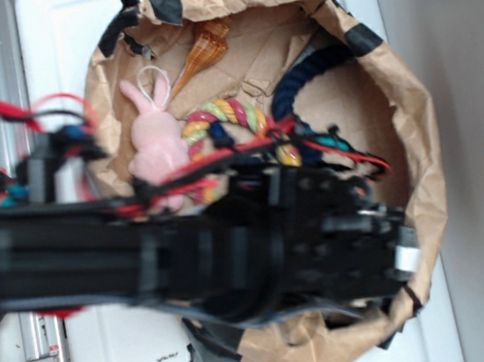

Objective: Grab the blue block.

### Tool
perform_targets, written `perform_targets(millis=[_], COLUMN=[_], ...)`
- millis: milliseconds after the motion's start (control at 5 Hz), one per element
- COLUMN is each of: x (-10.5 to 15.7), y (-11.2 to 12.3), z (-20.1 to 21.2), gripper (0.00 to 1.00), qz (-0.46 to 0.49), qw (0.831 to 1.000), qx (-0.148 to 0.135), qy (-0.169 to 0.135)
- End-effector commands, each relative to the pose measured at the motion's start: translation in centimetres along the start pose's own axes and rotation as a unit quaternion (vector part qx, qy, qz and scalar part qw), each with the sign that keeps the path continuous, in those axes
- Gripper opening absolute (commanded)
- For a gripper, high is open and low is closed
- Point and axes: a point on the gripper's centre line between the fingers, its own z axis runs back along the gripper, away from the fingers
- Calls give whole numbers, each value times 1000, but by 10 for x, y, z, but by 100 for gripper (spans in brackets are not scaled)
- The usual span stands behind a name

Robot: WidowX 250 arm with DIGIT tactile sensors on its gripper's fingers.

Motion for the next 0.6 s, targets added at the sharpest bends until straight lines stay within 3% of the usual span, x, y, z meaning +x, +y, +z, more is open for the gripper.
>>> perform_targets(millis=[0, 400], x=[-17, -16], y=[48, 39], z=[110, 138], gripper=[0, 0], qz=[66, 93], qw=[992, 988], qx=[-32, -64], qy=[-107, -103])
